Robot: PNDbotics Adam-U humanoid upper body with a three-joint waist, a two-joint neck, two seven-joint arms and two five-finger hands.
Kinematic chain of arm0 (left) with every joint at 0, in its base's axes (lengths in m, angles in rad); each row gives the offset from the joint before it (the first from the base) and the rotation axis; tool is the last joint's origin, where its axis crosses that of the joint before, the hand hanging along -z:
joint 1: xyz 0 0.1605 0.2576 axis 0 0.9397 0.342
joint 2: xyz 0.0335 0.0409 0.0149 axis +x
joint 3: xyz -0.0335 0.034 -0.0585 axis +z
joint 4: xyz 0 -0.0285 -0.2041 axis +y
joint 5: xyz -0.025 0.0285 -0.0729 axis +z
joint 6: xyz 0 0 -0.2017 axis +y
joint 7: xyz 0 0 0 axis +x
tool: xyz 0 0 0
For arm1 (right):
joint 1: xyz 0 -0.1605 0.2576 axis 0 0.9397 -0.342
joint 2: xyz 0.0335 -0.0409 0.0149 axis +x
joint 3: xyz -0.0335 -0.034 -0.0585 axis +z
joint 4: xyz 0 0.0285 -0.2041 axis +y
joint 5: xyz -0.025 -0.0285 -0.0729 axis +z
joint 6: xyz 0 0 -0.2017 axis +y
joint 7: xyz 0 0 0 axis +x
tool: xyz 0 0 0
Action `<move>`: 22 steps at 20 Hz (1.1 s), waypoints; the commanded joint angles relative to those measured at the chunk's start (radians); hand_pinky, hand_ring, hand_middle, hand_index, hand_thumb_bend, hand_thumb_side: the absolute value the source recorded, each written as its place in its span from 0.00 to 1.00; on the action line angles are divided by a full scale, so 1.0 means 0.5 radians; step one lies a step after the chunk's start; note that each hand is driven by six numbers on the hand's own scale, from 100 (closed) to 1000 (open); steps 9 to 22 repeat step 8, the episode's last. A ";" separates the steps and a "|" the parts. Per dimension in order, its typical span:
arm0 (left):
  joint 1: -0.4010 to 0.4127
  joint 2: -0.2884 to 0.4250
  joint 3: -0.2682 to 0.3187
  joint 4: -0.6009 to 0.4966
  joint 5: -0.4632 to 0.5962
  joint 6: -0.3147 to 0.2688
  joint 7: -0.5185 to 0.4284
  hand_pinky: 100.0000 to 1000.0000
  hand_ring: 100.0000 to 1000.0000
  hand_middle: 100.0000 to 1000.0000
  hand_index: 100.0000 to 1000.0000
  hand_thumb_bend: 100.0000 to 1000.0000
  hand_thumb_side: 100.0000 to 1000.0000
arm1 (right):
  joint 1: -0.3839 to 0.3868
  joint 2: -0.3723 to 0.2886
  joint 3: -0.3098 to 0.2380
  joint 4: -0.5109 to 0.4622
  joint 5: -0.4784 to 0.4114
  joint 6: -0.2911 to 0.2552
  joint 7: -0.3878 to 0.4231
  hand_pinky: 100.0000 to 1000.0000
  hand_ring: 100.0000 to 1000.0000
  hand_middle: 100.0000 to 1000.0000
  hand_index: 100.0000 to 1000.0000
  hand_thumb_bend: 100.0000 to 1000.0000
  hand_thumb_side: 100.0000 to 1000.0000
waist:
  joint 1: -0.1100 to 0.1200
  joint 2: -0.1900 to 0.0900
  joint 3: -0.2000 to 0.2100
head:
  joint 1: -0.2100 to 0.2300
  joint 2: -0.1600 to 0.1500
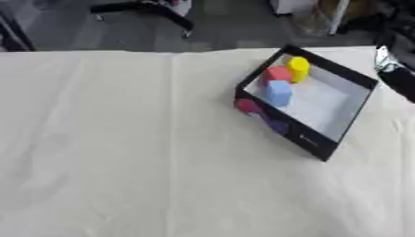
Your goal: Pick up the objects with one hand, pass them to the other hand, and then place them into the box on the other side of the table.
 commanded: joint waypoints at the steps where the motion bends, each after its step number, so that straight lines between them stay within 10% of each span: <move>1: -0.065 0.149 0.048 -0.043 -0.002 -0.143 0.268 0.80 0.72 0.73 0.80 0.38 0.76 | -0.007 -0.076 -0.043 -0.196 -0.058 -0.018 -0.152 0.81 0.78 0.82 0.87 0.00 0.19 | 0.005 -0.039 -0.002 | 0.005 0.010; 8: -0.275 0.398 -0.006 -0.044 -0.007 -0.535 0.811 0.82 0.76 0.76 0.84 0.44 0.63 | -0.153 -0.232 -0.050 -0.235 -0.081 -0.228 -0.521 0.83 0.81 0.83 0.88 0.00 0.21 | 0.015 -0.080 -0.004 | 0.003 0.031; 22: -0.275 0.398 -0.006 -0.044 -0.007 -0.535 0.811 0.82 0.76 0.76 0.84 0.44 0.63 | -0.153 -0.232 -0.050 -0.235 -0.081 -0.228 -0.521 0.83 0.81 0.83 0.88 0.00 0.21 | 0.015 -0.080 -0.004 | 0.003 0.031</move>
